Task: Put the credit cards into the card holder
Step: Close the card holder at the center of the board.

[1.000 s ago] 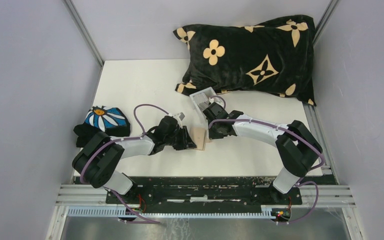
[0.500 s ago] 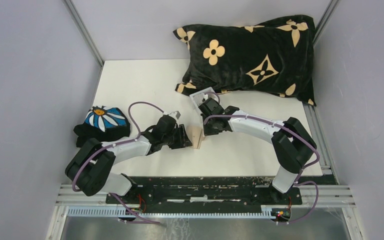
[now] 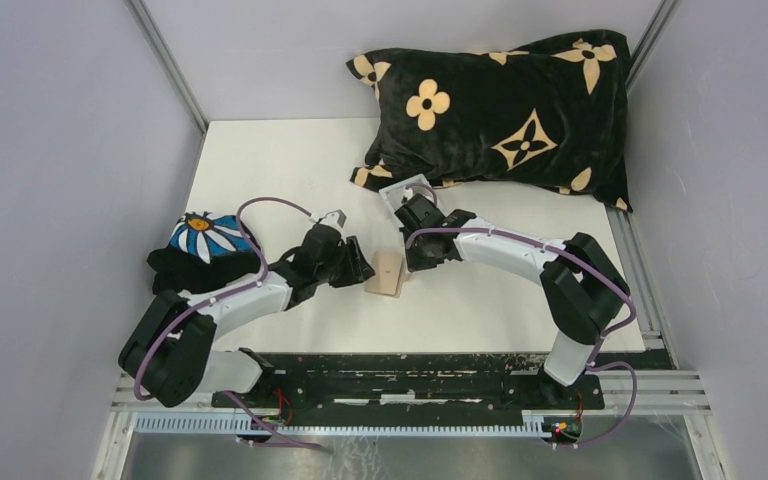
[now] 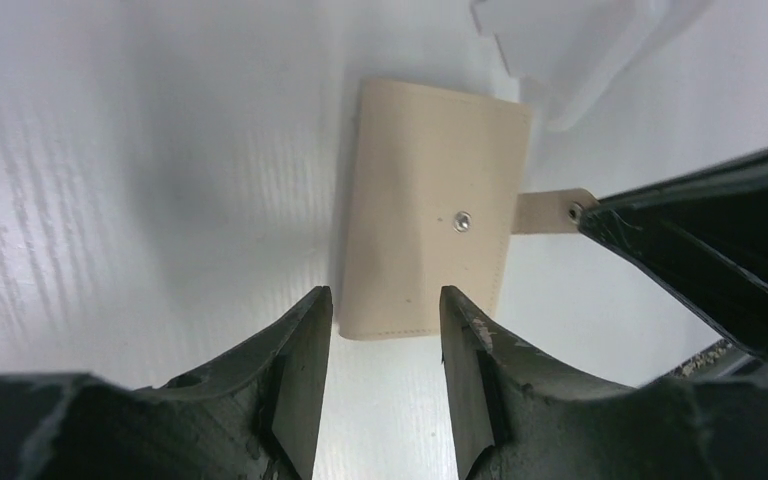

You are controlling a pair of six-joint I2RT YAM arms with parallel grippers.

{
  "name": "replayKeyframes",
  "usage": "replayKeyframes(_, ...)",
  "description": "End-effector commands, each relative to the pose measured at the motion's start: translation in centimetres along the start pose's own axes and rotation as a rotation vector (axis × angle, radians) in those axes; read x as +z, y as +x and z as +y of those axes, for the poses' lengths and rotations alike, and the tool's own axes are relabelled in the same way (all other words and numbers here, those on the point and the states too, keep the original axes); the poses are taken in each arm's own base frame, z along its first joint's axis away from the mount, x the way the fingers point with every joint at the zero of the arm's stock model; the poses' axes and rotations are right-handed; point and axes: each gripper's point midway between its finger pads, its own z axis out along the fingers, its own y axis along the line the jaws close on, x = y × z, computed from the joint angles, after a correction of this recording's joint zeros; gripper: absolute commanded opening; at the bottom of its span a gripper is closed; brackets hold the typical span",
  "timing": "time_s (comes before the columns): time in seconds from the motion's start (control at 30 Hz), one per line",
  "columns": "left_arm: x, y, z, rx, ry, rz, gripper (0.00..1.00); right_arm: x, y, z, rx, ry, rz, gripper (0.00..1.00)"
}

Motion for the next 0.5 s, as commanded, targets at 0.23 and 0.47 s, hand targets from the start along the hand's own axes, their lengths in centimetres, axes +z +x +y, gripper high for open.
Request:
replayKeyframes(0.23,2.2,-2.1,2.9,0.012,-0.067,-0.055,0.37,-1.0,-1.7,1.4,-0.043,-0.031,-0.025,0.03)
replayKeyframes(0.47,3.3,-1.5,3.5,0.013,-0.086,-0.018,0.24,-0.8,-1.6,1.7,-0.064,-0.036,-0.006,0.03)
